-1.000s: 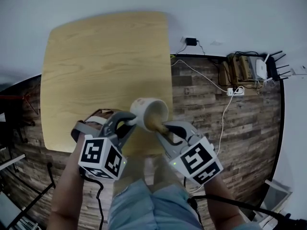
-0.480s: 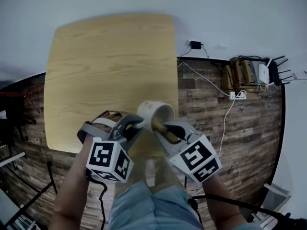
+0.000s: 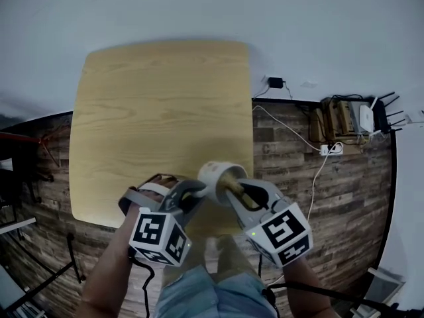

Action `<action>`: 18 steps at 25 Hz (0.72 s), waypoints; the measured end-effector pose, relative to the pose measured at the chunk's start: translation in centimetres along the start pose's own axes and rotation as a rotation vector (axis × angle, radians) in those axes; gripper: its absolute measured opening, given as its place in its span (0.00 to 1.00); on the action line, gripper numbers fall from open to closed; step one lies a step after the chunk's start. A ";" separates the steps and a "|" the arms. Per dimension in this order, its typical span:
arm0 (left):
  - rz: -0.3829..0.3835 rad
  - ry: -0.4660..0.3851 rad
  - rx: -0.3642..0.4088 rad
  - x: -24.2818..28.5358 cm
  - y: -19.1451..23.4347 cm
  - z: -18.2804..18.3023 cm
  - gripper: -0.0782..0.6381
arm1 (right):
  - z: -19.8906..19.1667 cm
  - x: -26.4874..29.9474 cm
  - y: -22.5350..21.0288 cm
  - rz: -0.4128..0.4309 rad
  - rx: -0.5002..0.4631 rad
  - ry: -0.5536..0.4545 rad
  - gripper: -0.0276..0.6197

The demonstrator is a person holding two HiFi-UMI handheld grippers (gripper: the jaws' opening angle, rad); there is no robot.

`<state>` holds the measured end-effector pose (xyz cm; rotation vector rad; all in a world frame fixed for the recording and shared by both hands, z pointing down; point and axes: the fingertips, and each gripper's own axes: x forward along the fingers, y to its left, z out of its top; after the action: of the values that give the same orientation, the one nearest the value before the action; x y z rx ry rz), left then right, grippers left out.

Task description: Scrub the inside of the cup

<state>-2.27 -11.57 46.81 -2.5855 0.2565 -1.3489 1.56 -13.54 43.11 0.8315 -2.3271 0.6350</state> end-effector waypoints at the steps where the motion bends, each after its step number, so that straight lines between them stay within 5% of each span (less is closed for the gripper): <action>1: 0.001 -0.003 -0.005 0.0 0.0 0.0 0.20 | 0.2 -0.4 -0.3 -0.010 -0.006 -0.005 0.13; 10: 0.001 -0.050 -0.094 -0.1 0.1 -0.9 0.20 | 3.4 -3.8 -1.8 -0.076 -0.005 -0.110 0.13; 18: 0.002 -0.184 -0.245 -0.2 -0.3 -2.0 0.21 | 5.9 -6.9 -3.2 -0.165 -0.014 -0.295 0.13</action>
<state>-4.07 -11.45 47.84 -2.8860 0.4162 -1.1301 6.05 -16.50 35.14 1.1636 -2.4834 0.4499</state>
